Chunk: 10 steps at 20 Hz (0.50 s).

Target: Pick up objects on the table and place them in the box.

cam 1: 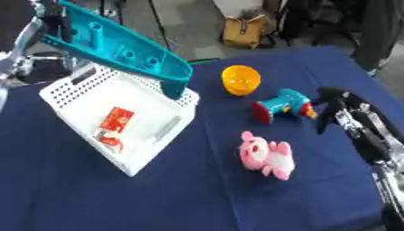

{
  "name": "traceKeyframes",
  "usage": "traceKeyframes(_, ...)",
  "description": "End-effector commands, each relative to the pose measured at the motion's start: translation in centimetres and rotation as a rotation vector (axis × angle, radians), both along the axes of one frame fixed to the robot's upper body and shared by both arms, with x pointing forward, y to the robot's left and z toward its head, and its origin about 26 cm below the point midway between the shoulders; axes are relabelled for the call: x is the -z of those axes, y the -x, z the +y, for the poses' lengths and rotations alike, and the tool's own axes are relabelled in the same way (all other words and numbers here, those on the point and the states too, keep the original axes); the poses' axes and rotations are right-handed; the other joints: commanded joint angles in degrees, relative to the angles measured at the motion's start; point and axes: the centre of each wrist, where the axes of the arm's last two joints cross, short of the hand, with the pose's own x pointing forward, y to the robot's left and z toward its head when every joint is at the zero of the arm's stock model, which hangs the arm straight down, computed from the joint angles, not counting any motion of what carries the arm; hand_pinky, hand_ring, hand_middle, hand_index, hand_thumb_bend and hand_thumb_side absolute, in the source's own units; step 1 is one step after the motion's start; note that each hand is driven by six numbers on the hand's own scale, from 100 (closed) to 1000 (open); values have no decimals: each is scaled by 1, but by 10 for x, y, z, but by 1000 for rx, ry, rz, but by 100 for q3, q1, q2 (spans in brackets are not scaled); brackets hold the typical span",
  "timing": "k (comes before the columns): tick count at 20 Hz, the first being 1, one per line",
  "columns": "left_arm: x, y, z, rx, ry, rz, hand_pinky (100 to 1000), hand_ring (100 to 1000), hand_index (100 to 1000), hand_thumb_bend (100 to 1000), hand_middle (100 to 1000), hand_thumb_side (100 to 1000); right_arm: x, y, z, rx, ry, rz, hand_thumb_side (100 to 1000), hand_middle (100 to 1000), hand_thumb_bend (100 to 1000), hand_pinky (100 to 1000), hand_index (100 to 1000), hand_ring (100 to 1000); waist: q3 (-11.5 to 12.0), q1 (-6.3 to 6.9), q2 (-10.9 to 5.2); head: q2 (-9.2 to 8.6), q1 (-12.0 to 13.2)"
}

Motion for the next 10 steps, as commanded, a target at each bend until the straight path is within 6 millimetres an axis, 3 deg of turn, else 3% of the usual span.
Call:
traceKeyframes(1,-3,-14,-1,-57,9,-44,481,354,431,485,322,100,-7,-2,0,-19,10,-21,665,653,100,373,835,438,-27,-20,-62,-39,51)
traceKeyframes(2,-2,-19,-1,-69,12,-49,491,384,477,565,366,100,-7,-2,0,-21,10,-21,666,653,100,373,835,437,-40,-17,-62,-38,57)
traceKeyframes(10,32,-51,13,-135,-44,-41,508,415,507,578,413,100,-6,-2,0,-28,10,-16,666,652,100,373,835,437,-102,-12,-71,-45,81)
